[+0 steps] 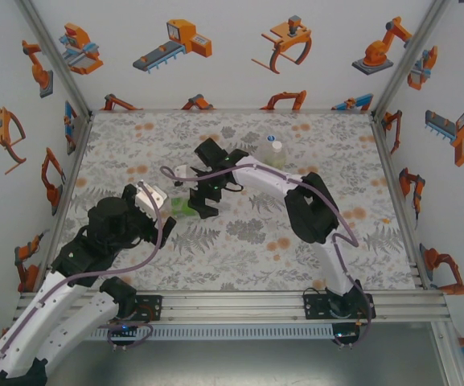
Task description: Screw on the bottle caps
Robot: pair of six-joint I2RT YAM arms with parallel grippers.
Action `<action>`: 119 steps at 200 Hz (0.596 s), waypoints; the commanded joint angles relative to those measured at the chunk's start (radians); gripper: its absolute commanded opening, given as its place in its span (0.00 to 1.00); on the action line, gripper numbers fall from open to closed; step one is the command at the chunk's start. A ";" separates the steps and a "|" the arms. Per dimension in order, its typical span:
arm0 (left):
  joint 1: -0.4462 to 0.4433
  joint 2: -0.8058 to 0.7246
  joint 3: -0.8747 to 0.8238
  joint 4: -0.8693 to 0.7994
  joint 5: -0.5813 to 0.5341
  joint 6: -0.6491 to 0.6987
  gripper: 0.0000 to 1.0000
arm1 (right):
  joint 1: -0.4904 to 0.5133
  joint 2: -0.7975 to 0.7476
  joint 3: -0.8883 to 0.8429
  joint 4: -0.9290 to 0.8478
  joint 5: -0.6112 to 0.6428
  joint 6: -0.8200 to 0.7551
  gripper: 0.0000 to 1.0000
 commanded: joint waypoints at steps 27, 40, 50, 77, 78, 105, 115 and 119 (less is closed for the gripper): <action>0.004 -0.017 -0.006 0.007 0.006 0.019 0.99 | 0.031 0.088 0.102 -0.009 -0.048 -0.025 0.83; 0.005 -0.021 -0.007 0.009 0.012 0.017 0.99 | 0.036 0.114 0.130 -0.016 -0.053 -0.021 0.81; 0.004 -0.019 -0.007 0.010 0.018 0.017 0.99 | 0.040 0.131 0.144 -0.020 -0.056 -0.018 0.79; 0.005 -0.013 -0.005 0.009 0.028 0.016 0.99 | 0.043 0.158 0.161 -0.025 -0.058 -0.008 0.71; 0.005 -0.013 -0.005 0.009 0.028 0.016 0.99 | 0.043 0.158 0.161 -0.025 -0.058 -0.008 0.70; 0.005 -0.016 -0.005 0.007 0.029 0.018 0.99 | 0.043 0.159 0.153 -0.029 -0.055 -0.005 0.62; 0.005 -0.018 -0.006 0.007 0.030 0.019 0.99 | 0.043 0.153 0.145 -0.028 -0.052 -0.005 0.59; 0.005 -0.019 -0.006 0.007 0.032 0.020 0.99 | 0.043 0.150 0.142 -0.025 -0.049 -0.005 0.58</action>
